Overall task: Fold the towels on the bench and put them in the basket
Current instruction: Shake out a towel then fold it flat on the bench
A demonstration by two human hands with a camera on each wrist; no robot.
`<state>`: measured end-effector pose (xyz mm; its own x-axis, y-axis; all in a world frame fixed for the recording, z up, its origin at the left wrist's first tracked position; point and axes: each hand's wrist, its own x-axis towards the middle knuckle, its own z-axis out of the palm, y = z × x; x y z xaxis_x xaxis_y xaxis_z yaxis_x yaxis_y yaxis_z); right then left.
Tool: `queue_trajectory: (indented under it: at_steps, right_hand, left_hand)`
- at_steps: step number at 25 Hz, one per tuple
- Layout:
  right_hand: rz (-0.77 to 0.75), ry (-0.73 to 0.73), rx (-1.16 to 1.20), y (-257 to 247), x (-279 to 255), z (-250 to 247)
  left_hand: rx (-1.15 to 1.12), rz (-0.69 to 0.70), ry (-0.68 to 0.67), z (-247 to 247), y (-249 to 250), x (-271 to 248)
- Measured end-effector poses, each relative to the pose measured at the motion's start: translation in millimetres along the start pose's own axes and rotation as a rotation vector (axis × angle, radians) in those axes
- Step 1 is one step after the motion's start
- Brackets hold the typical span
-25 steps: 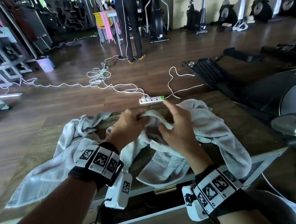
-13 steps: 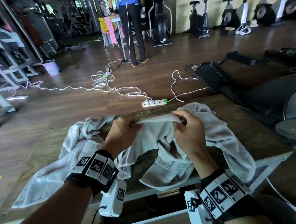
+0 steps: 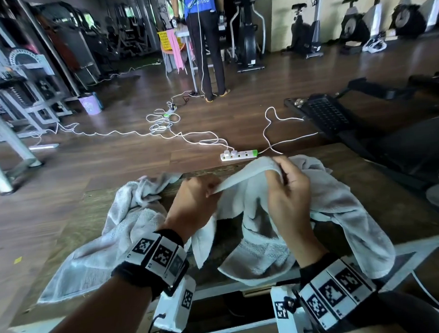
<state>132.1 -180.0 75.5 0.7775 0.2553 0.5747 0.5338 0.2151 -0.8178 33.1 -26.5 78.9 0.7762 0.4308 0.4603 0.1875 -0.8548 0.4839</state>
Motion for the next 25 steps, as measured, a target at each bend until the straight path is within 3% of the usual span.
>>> queue_trajectory:
  at_steps: [2,4,5,8,9,11,13,15,17,19,21,23,25]
  right_hand:
    - [0.12,0.058,-0.036,9.9,1.8,-5.3]
    - [0.238,0.005,-0.204,24.6,5.2,-10.0]
    - [0.209,-0.08,-0.317,27.7,4.2,-8.9]
    - [-0.109,-0.314,-0.43,30.8,-8.6,4.0]
    - [-0.176,-0.311,-0.434,27.7,-10.6,7.1]
    - [-0.15,-0.231,-0.362,26.5,-8.5,6.0]
    - [-0.049,-0.089,-0.279,26.4,-0.6,-1.3]
    - [0.084,-0.007,-0.263,29.0,6.9,-9.7]
    - [0.211,-0.109,-0.345,34.6,9.7,-12.8]
    - [0.154,-0.291,-0.498,34.5,4.4,-7.1]
    - [-0.011,-0.376,-0.471,31.4,-5.2,4.8]
    - [-0.076,-0.348,-0.29,25.7,-12.0,14.3]
    - [-0.055,-0.277,-0.213,22.6,-13.0,14.1]
  left_hand:
    - [-0.014,-0.149,0.073,-3.4,-13.1,-1.5]
    - [-0.06,-0.155,0.114,-11.5,-13.1,6.3]
    - [-0.065,-0.093,0.085,-16.3,-6.3,12.3]
    - [-0.045,0.095,-0.151,-22.0,20.9,24.6]
    - [-0.016,0.132,-0.198,-22.4,24.4,26.3]
    - [0.044,0.138,-0.197,-25.9,15.9,27.2]
    - [0.089,0.028,-0.143,-31.8,-5.0,22.9]
    - [0.058,-0.171,-0.103,-39.1,-23.5,16.8]
    - [-0.08,-0.307,-0.089,-42.3,-28.3,13.0]
    - [-0.14,-0.282,-0.099,-42.4,-18.2,10.6]
    - [-0.145,-0.175,-0.179,-38.1,1.1,9.1]
    - [-0.178,-0.112,-0.241,-29.1,20.6,8.1]
    - [-0.229,-0.106,-0.194,-20.4,30.7,6.6]
